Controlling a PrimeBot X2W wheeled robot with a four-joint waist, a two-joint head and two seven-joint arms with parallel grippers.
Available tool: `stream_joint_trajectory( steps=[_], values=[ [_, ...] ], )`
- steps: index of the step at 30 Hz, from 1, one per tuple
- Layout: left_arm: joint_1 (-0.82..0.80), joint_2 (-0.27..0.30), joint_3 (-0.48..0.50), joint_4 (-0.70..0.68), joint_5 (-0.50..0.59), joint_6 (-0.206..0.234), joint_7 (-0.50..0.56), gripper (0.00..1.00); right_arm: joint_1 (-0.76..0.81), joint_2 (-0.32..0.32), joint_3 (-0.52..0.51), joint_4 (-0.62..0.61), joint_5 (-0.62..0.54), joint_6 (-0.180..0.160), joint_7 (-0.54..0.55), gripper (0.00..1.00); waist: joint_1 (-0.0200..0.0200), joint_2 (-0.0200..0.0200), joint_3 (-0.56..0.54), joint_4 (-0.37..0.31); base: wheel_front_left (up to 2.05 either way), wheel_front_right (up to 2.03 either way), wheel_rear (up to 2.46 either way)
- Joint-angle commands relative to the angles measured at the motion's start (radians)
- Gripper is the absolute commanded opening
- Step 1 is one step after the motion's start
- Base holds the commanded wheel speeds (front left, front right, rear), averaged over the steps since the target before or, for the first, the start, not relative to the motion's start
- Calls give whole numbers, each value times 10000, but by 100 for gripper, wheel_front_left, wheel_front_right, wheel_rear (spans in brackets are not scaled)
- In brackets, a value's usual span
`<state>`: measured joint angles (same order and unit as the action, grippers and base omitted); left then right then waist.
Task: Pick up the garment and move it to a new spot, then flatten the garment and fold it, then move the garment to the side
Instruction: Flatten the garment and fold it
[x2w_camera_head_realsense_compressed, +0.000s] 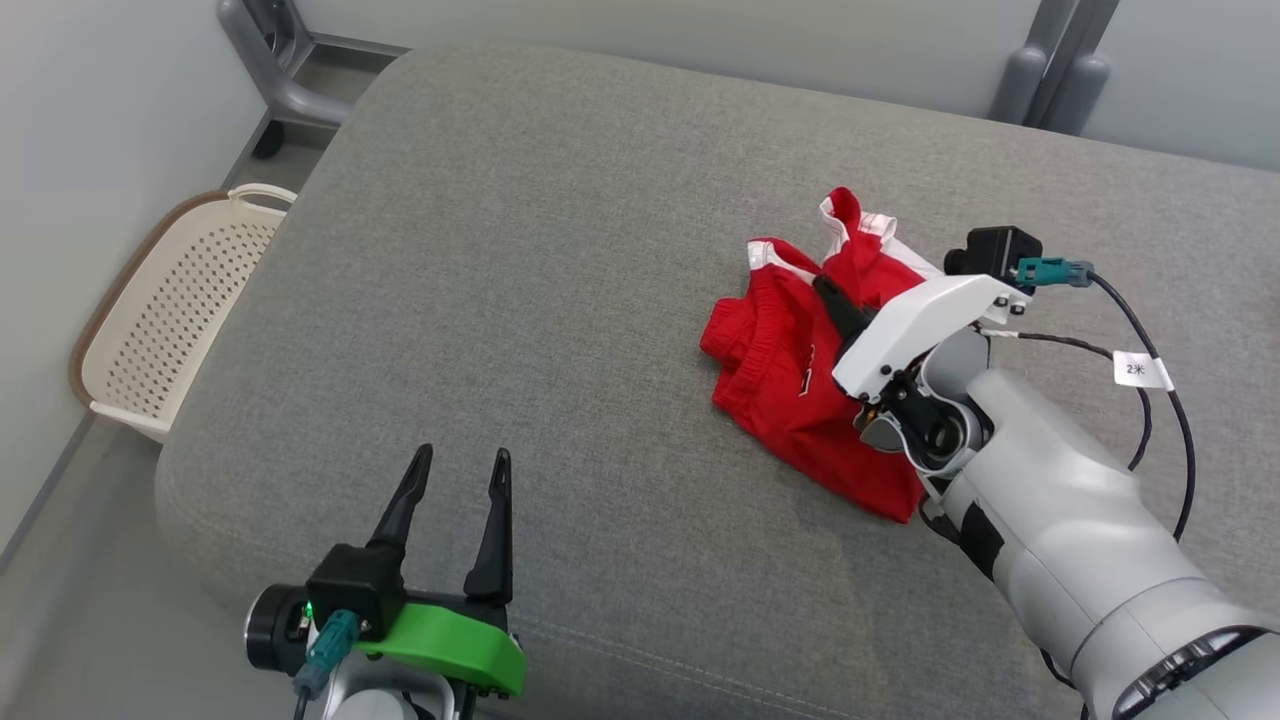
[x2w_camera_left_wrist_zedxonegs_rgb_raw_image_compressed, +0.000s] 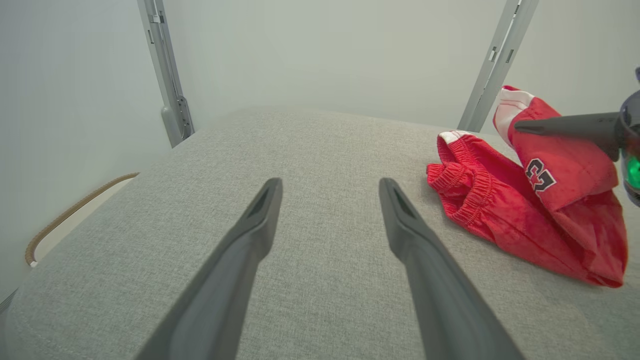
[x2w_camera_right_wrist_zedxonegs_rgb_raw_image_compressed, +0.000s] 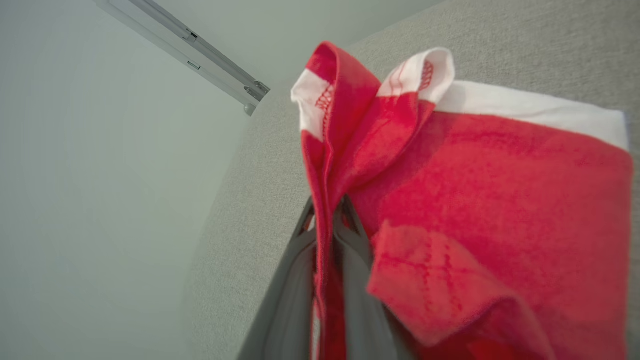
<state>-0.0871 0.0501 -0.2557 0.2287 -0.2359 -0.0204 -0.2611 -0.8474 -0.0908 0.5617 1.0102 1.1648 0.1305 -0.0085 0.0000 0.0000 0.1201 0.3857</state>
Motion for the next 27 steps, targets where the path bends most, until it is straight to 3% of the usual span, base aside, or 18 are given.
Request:
stream_joint_trajectory(
  steps=[1, 14, 15, 16, 27],
  values=[
    [-151, 13, -33, -19, -41, 36, -39, 100, -118, 29, -12, 161, 76, 2, -72, 0, 0, 0, 96, 132, 0, 0, 0],
    [-363, 13, -367, 21, -199, 162, -39, 100, -492, 299, 138, 1112, 387, 2, -654, 0, 0, 0, 335, 350, 0, 0, 0],
    [-361, 13, -356, 30, -200, 170, -39, 100, -455, 301, 199, 1096, 378, 2, -664, 34, 0, 0, 335, 332, 0, 0, 0],
    [-361, 13, -342, 39, -196, 176, -39, 100, -449, 308, 256, 1005, 348, 2, -725, 100, 0, 0, 337, 312, 0, 0, 0],
    [-339, 13, -162, 131, -24, 111, -39, 100, -115, -237, 783, -538, 530, 1, -1417, 100, 0, 0, 124, -142, 0, 0, 0]
  ],
)
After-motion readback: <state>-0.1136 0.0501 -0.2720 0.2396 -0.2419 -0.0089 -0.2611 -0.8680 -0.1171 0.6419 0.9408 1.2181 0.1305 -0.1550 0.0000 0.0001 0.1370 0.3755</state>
